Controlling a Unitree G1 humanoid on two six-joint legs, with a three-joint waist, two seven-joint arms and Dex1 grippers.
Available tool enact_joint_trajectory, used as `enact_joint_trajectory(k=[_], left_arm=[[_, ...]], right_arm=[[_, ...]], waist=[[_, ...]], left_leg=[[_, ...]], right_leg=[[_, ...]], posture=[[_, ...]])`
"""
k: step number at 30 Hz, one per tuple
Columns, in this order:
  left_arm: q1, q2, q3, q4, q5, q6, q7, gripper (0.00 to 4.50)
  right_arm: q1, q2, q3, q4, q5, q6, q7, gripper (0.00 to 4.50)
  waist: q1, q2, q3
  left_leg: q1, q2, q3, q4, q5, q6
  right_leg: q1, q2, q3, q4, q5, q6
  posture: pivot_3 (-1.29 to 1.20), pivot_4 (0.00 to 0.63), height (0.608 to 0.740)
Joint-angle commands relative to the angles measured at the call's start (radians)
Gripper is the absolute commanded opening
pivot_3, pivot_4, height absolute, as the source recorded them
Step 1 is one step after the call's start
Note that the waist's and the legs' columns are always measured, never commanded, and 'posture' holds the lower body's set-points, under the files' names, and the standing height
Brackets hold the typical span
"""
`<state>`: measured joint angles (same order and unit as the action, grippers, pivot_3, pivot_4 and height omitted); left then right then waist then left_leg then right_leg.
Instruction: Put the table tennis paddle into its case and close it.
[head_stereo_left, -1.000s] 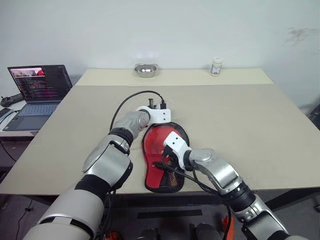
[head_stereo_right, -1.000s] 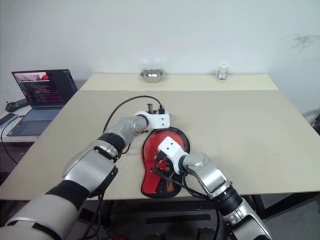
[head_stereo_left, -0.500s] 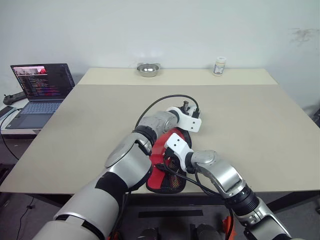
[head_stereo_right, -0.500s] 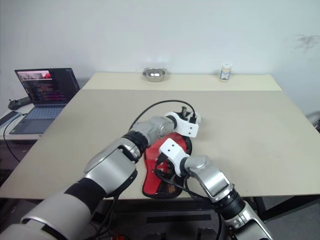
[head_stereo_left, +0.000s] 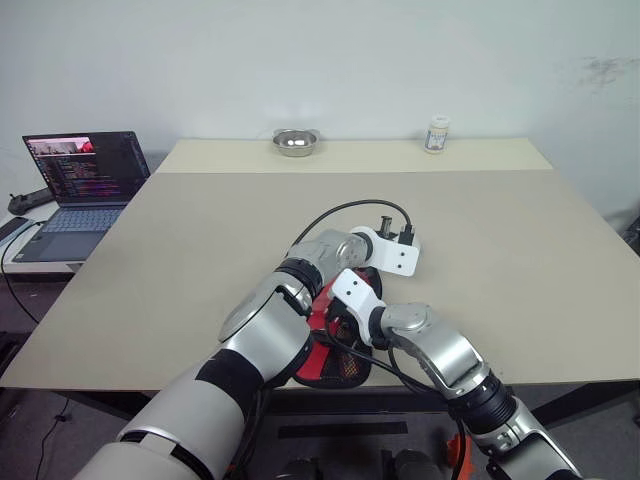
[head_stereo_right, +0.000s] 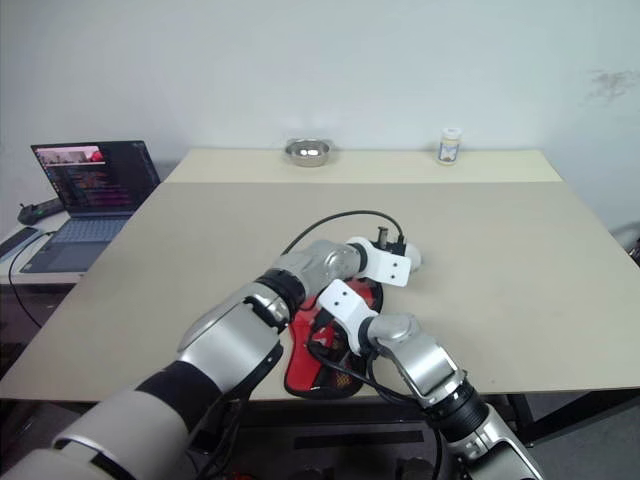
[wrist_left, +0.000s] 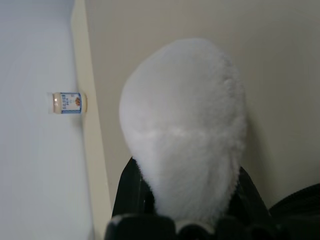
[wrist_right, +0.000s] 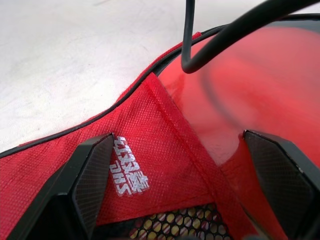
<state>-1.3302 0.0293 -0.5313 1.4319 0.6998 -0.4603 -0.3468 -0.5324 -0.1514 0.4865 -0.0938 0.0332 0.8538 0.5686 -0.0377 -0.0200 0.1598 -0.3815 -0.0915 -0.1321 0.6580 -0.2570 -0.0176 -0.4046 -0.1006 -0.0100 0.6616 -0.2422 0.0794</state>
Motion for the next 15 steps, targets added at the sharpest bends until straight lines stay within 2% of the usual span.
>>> enact_joint_trajectory(k=[1, 7, 15], left_arm=[[0.014, -0.057, 0.041, -0.054, -0.062, -0.014, -0.089, 2.33], [0.046, -0.040, 0.071, -0.063, -0.091, -0.011, -0.161, 4.39], [0.048, 0.048, 0.191, -0.069, -0.213, 0.057, -0.298, 4.46]], right_arm=[[0.028, 0.017, 0.072, 0.143, 0.004, 0.052, 0.028, 4.50], [0.000, 0.038, 0.051, 0.184, -0.007, 0.028, 0.018, 4.50], [-0.022, 0.081, -0.013, 0.233, -0.003, 0.008, -0.006, 4.50]], waist=[[-0.002, 0.000, -0.001], [-0.013, 0.001, -0.003], [-0.025, 0.001, -0.004]], left_leg=[[0.000, 0.000, 0.000, 0.000, 0.000, 0.000], [0.001, 0.000, 0.000, 0.000, 0.000, 0.000], [0.003, 0.003, 0.000, 0.000, 0.000, 0.000]], right_leg=[[0.000, 0.000, 0.000, 0.000, 0.000, 0.000], [0.001, 0.000, 0.000, 0.001, 0.000, 0.000], [0.000, 0.008, 0.001, 0.002, 0.000, 0.000]], posture=[[0.00, 0.150, 0.740], [0.00, 0.150, 0.740], [0.00, 0.150, 0.740]])
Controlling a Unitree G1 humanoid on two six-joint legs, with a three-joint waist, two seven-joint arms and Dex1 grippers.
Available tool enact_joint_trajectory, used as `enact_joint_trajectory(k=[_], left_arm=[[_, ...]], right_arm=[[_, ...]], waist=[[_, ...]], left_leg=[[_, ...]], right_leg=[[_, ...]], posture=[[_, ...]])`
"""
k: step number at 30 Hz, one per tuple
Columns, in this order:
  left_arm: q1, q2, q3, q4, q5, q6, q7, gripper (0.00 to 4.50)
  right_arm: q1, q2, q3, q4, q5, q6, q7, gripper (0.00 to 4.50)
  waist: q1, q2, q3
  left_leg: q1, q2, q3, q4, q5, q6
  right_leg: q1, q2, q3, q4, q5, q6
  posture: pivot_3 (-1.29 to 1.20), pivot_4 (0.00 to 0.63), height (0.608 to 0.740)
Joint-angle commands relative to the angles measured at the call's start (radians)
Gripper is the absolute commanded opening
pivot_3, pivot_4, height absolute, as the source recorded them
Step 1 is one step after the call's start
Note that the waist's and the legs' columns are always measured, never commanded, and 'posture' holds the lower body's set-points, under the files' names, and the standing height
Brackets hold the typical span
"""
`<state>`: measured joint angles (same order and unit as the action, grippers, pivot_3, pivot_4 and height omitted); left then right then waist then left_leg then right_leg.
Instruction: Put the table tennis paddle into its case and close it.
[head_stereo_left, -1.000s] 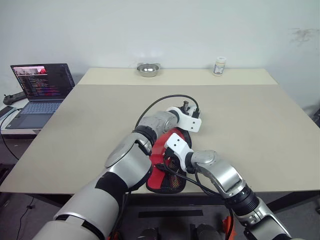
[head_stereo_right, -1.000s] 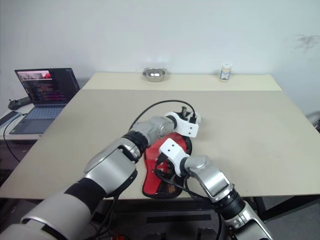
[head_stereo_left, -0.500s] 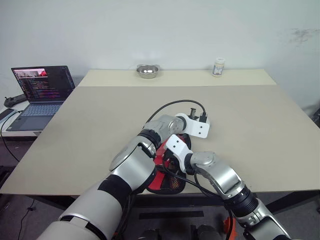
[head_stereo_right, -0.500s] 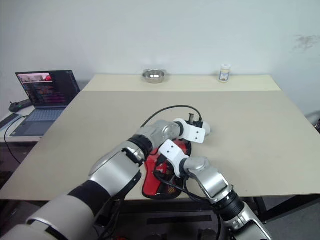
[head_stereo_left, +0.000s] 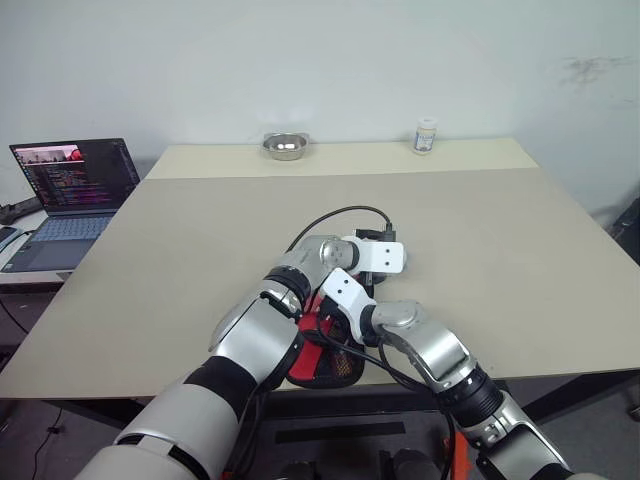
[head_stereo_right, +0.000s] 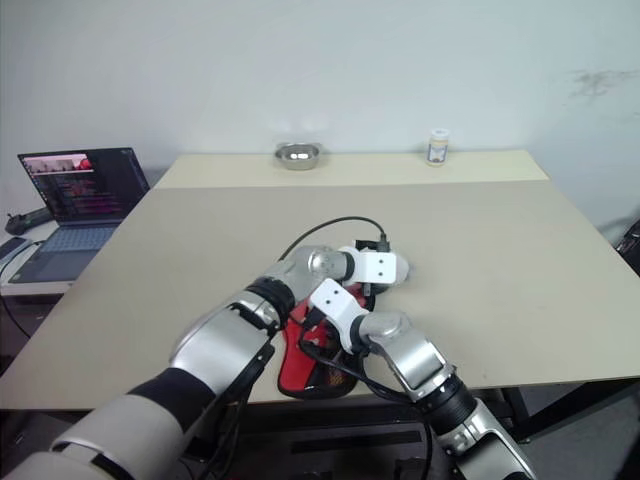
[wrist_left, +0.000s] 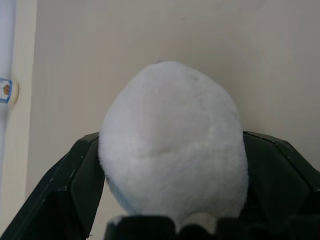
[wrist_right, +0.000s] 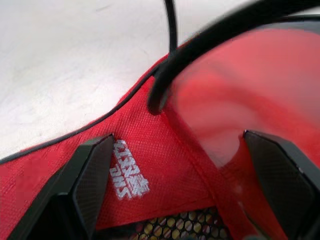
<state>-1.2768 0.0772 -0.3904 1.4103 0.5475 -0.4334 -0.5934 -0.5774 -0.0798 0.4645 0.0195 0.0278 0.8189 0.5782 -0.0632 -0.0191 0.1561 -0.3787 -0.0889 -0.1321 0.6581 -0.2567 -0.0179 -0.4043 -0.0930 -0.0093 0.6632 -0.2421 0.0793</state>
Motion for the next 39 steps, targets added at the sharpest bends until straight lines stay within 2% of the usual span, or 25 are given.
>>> enact_joint_trajectory(k=[1, 6, 11, 19, 24, 28, 31, 34, 39], left_arm=[[-0.004, 0.009, 0.059, -0.049, -0.069, 0.031, -0.056, 4.46], [-0.026, 0.040, 0.158, -0.061, -0.179, 0.074, -0.209, 4.46], [-0.045, 0.117, 0.155, -0.080, -0.187, 0.026, -0.353, 4.46], [-0.063, 0.205, 0.197, -0.081, -0.222, 0.043, -0.328, 4.46], [-0.038, 0.241, 0.228, -0.087, -0.252, 0.041, -0.334, 4.46], [-0.029, 0.277, 0.363, -0.095, -0.403, 0.132, -0.461, 4.46], [-0.014, 0.311, 0.443, -0.105, -0.490, 0.210, -0.555, 4.46], [0.064, 0.362, 0.457, -0.127, -0.516, 0.239, -0.665, 4.46], [0.175, 0.345, 0.429, -0.221, -0.539, 0.223, -0.803, 4.46]], right_arm=[[0.021, 0.012, 0.005, 0.125, 0.001, 0.041, -0.015, 4.50], [-0.002, 0.019, -0.022, 0.138, 0.004, 0.034, -0.014, 4.50], [-0.011, 0.008, -0.036, 0.133, 0.010, 0.037, -0.007, 4.50], [-0.016, -0.017, -0.044, 0.068, 0.037, 0.057, 0.019, 4.50], [-0.014, -0.079, -0.062, -0.132, 0.104, 0.145, 0.081, 4.50], [-0.021, -0.141, -0.155, -0.314, 0.182, 0.238, 0.091, 4.50], [-0.018, -0.189, -0.209, -0.393, 0.223, 0.271, 0.094, 4.50], [0.017, -0.284, -0.296, -0.500, 0.267, 0.303, 0.109, 4.50], [0.057, -0.393, -0.421, -0.635, 0.383, 0.394, 0.135, 4.50]], waist=[[0.000, 0.000, 0.000], [0.002, 0.000, 0.000], [0.002, 0.001, 0.000], [0.009, 0.001, 0.001], [0.011, 0.001, 0.003], [0.012, 0.001, 0.005], [0.009, 0.001, 0.006], [0.007, 0.001, 0.006], [0.017, 0.000, 0.008]], left_leg=[[0.000, 0.001, 0.000, 0.000, 0.000, 0.000], [0.000, 0.009, 0.001, 0.000, 0.000, 0.000], [0.000, 0.010, 0.002, 0.000, 0.000, 0.000], [-0.001, 0.010, 0.001, 0.000, 0.000, -0.001], [-0.004, 0.010, 0.001, 0.001, -0.001, -0.002], [-0.008, 0.010, 0.001, 0.001, -0.002, -0.003], [-0.020, 0.010, 0.001, 0.004, -0.001, -0.003], [-0.021, 0.010, 0.001, 0.003, -0.002, -0.003], [-0.022, 0.010, 0.001, 0.003, -0.003, -0.002]], right_leg=[[0.000, 0.001, 0.000, 0.000, 0.000, 0.000], [0.000, 0.002, 0.000, 0.000, 0.000, 0.000], [0.000, 0.003, 0.000, 0.000, 0.000, 0.000], [0.000, 0.003, 0.000, -0.001, 0.000, 0.000], [-0.002, 0.003, -0.001, -0.002, 0.000, 0.000], [-0.006, 0.003, -0.001, -0.003, 0.000, -0.001], [-0.017, 0.003, -0.001, -0.001, 0.003, -0.006], [-0.018, 0.003, -0.001, -0.002, 0.003, -0.006], [-0.017, 0.003, -0.001, -0.004, 0.003, -0.007]], posture=[[0.00, 0.150, 0.740], [0.00, 0.150, 0.740], [0.00, 0.150, 0.740], [0.00, 0.150, 0.740], [0.00, 0.150, 0.740], [0.00, 0.150, 0.740], [0.00, 0.150, 0.740], [0.00, 0.150, 0.740], [0.00, 0.150, 0.740]])
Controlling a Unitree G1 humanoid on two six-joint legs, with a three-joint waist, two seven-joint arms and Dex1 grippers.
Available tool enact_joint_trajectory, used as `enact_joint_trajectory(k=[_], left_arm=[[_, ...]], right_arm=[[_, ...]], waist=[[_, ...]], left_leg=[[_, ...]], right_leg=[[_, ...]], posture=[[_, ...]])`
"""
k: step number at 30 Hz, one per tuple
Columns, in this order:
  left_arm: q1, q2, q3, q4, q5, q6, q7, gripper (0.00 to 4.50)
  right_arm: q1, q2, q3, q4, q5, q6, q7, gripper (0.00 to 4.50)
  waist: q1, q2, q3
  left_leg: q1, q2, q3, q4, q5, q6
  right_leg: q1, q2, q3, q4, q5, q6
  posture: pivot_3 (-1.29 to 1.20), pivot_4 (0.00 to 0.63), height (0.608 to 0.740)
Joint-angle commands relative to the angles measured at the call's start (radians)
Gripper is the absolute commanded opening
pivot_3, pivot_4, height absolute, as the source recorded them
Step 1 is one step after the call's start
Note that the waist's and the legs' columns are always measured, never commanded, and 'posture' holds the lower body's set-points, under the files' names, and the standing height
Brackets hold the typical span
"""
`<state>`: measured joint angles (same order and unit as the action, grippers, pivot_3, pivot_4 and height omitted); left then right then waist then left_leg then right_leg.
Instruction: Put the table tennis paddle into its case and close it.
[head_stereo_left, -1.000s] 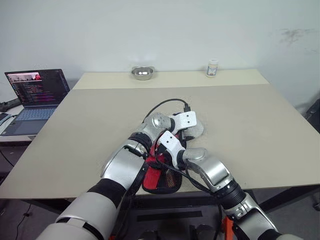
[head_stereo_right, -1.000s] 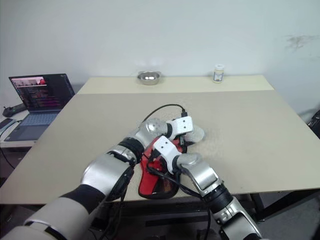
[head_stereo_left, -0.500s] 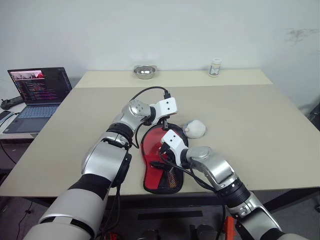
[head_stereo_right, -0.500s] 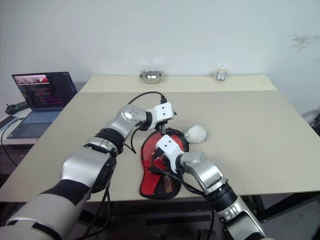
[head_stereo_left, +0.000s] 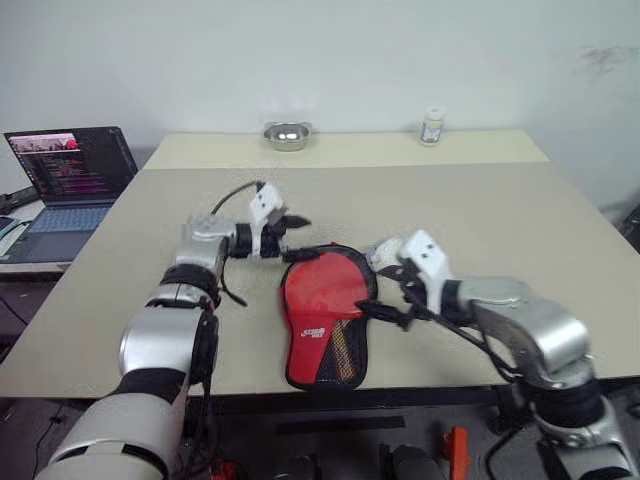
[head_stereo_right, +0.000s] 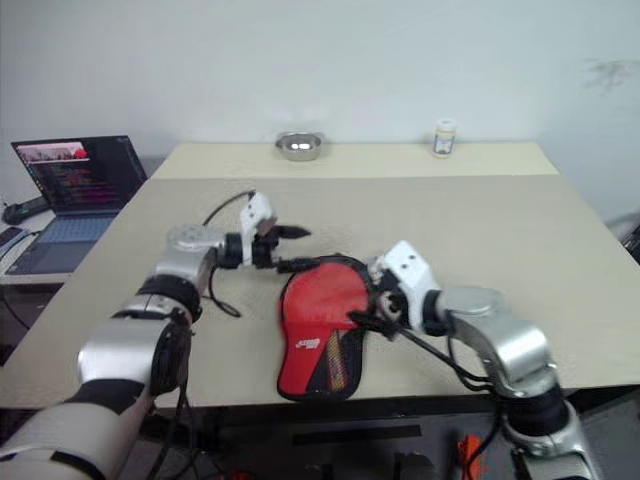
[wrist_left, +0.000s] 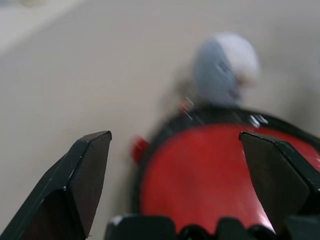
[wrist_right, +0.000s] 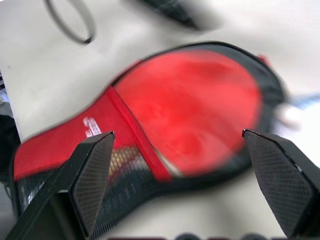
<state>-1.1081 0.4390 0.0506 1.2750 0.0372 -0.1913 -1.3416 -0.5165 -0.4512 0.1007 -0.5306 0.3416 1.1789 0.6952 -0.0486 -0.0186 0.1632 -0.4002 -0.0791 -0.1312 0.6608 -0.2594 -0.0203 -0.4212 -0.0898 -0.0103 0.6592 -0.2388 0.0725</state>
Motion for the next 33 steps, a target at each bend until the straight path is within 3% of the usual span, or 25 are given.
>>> enact_joint_trajectory(k=[1, 10, 18, 33], left_arm=[[0.024, -0.021, -0.018, -0.098, -0.027, -0.029, -0.063, 4.46], [0.128, -0.101, -0.071, -0.161, -0.003, -0.112, -0.039, 4.46], [0.164, -0.160, -0.131, -0.113, 0.050, -0.175, 0.129, 4.46], [0.183, -0.161, -0.154, -0.145, 0.035, -0.152, 0.123, 4.46]], right_arm=[[-0.007, -0.038, -0.075, -0.092, 0.081, 0.045, 0.018, 4.50], [-0.063, -0.169, -0.138, 0.003, 0.071, -0.029, -0.031, 4.50], [-0.105, -0.123, 0.006, 0.140, -0.014, -0.166, -0.095, 4.50], [-0.247, -0.053, 0.240, 0.648, -0.310, -0.593, -0.075, 4.50]], waist=[[0.007, -0.001, 0.001], [0.018, -0.001, 0.001], [0.017, -0.002, 0.001], [0.016, -0.001, 0.001]], left_leg=[[0.000, 0.000, 0.000, 0.000, 0.000, 0.000], [0.000, 0.000, 0.001, 0.001, 0.000, 0.000], [0.001, 0.000, 0.002, 0.001, 0.000, 0.000], [0.003, 0.000, 0.003, 0.002, 0.000, 0.000]], right_leg=[[0.000, 0.000, 0.000, 0.000, 0.000, 0.000], [0.001, -0.001, 0.000, 0.000, 0.001, -0.001], [0.001, -0.001, 0.001, 0.001, 0.001, -0.001], [0.002, -0.001, 0.001, 0.002, 0.002, -0.002]], posture=[[0.00, 0.150, 0.740], [0.00, 0.150, 0.740], [0.00, 0.150, 0.740], [0.00, 0.150, 0.740]])
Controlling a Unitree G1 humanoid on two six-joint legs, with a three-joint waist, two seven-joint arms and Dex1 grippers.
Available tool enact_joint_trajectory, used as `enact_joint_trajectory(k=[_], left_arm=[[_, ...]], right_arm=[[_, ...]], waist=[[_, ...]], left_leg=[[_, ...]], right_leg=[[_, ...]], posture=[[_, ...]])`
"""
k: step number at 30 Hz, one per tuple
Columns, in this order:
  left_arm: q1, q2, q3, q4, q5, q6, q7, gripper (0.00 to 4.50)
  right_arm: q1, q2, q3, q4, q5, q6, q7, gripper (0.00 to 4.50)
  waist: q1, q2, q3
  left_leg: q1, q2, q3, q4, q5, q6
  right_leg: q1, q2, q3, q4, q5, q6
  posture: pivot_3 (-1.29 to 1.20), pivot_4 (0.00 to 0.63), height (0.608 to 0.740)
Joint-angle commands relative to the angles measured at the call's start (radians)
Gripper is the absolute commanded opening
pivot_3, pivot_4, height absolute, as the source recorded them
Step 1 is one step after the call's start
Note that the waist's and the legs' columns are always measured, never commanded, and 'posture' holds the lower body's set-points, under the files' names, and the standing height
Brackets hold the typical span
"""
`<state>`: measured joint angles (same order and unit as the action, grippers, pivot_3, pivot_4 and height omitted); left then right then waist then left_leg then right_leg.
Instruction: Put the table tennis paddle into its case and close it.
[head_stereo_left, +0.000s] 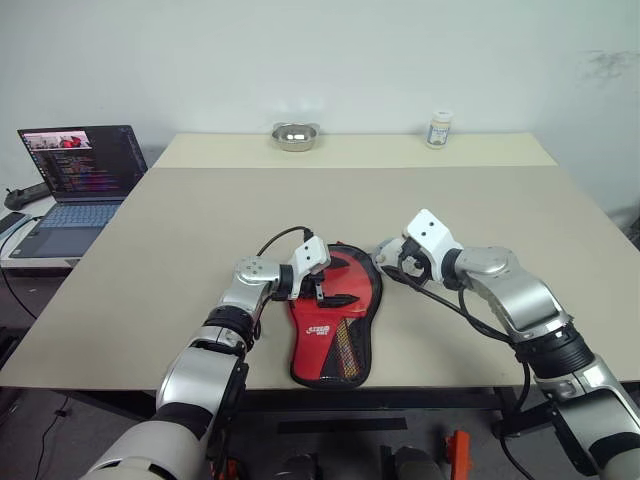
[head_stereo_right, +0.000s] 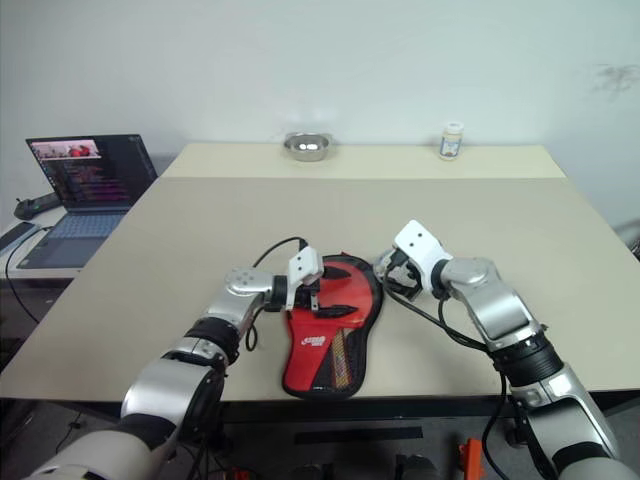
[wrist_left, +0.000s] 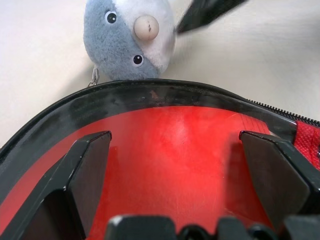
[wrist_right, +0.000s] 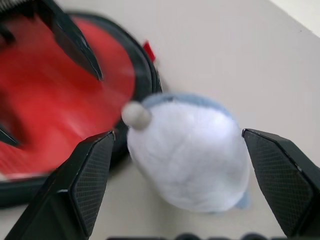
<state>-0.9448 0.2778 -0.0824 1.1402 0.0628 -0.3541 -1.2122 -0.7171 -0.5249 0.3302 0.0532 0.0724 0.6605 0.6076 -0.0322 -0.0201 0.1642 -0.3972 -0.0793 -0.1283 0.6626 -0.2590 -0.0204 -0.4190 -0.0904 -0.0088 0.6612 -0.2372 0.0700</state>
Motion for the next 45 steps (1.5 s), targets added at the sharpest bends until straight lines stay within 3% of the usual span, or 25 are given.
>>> enact_joint_trajectory(k=[1, 5, 6, 9, 16, 21, 31, 45], left_arm=[[0.021, 0.001, -0.022, -0.012, 0.009, 0.013, -0.007, 4.46], [0.023, 0.003, -0.025, -0.017, 0.010, 0.018, -0.002, 4.46], [0.023, 0.003, -0.026, -0.018, 0.011, 0.019, -0.001, 4.48], [0.029, 0.004, -0.032, -0.016, 0.015, 0.019, 0.003, 4.50], [0.043, 0.002, -0.043, 0.011, 0.029, 0.024, 0.022, 4.50], [0.050, -0.012, -0.054, 0.029, 0.041, 0.026, 0.044, 4.50], [0.025, -0.051, -0.066, 0.081, 0.054, 0.037, 0.093, 4.50], [-0.028, -0.124, -0.088, 0.140, 0.088, 0.034, 0.161, 4.50]], right_arm=[[-0.056, 0.029, 0.021, 0.099, -0.057, -0.093, 0.013, 4.50], [-0.091, 0.075, 0.012, 0.194, -0.092, -0.144, -0.007, 4.50], [-0.097, 0.085, 0.006, 0.211, -0.101, -0.153, -0.018, 4.31], [-0.099, 0.098, -0.006, 0.228, -0.114, -0.160, -0.020, 3.57], [-0.060, 0.091, -0.010, 0.190, -0.154, -0.138, -0.029, 1.17], [0.013, 0.026, -0.038, 0.052, -0.163, -0.073, 0.005, 0.20], [0.351, -0.229, -0.174, -0.610, 0.042, 0.331, 0.204, 0.00], [0.678, -0.346, -0.297, -1.070, 0.388, 0.606, 0.269, 0.00]], waist=[[-0.001, 0.000, 0.000], [-0.001, 0.000, 0.000], [-0.001, 0.000, 0.000], [0.000, 0.000, 0.000], [-0.001, 0.001, -0.001], [0.002, 0.003, -0.003], [0.015, 0.004, -0.004], [0.047, 0.002, -0.005]], left_leg=[[0.000, 0.000, 0.000, 0.000, 0.000, 0.000], [0.000, 0.000, 0.000, 0.000, 0.000, 0.000], [0.000, 0.000, 0.000, 0.000, 0.000, 0.000], [0.000, 0.000, 0.000, 0.000, 0.000, 0.000], [0.001, 0.000, 0.000, 0.000, 0.000, 0.000], [0.003, 0.000, 0.000, 0.000, 0.000, 0.000], [0.011, 0.000, -0.002, -0.001, -0.001, 0.002], [0.017, 0.000, -0.003, 0.000, -0.005, 0.007]], right_leg=[[0.000, 0.000, 0.000, 0.000, 0.000, 0.000], [0.000, 0.000, 0.000, 0.000, 0.000, -0.001], [0.000, 0.000, 0.000, 0.000, 0.000, -0.001], [0.000, 0.000, 0.000, 0.000, 0.001, -0.001], [0.000, 0.000, 0.000, 0.000, 0.001, -0.001], [0.002, 0.000, 0.000, 0.000, 0.000, -0.001], [0.015, 0.000, -0.002, -0.006, -0.003, 0.004], [0.029, -0.001, -0.005, -0.018, -0.004, 0.008]], posture=[[0.00, 0.150, 0.740], [0.00, 0.150, 0.740], [0.00, 0.150, 0.740], [0.00, 0.150, 0.740], [0.00, 0.150, 0.740], [0.00, 0.150, 0.740], [0.00, 0.150, 0.740], [0.00, 0.150, 0.740]])
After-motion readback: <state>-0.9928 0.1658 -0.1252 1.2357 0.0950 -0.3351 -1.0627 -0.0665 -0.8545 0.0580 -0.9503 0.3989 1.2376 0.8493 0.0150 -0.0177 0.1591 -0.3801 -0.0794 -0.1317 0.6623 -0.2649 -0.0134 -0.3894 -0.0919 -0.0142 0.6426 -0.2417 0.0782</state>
